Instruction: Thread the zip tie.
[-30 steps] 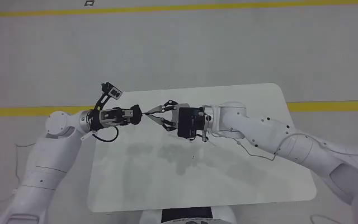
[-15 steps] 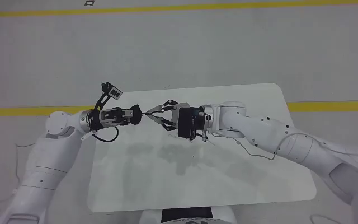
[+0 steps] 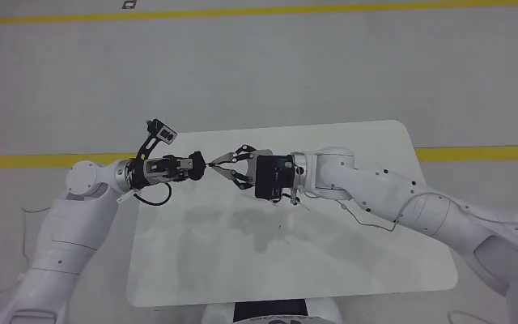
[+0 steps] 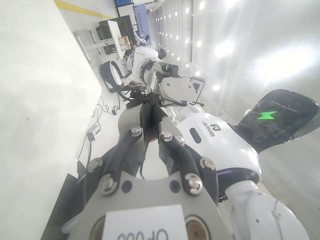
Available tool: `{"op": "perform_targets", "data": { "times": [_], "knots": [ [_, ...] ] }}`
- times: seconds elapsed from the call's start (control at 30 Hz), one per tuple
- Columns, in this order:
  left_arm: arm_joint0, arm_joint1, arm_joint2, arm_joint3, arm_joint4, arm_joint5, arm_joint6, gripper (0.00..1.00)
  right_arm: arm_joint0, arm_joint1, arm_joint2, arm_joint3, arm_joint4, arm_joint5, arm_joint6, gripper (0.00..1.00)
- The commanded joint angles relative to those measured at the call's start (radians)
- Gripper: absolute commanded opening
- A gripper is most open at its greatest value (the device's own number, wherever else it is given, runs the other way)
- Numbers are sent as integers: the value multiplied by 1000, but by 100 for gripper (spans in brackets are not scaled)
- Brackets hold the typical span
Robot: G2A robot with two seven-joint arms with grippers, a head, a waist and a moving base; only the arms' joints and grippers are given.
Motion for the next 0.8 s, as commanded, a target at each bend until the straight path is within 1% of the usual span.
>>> {"op": "perform_targets", "data": {
  "times": [0.0,0.77],
  "knots": [
    [0,0,0,0,0,0,0,0,1,-1,0,1,0,0,1,0],
    [0,0,0,0,0,0,0,0,-5,-6,0,7,-2,0,13,0]
  ]
}}
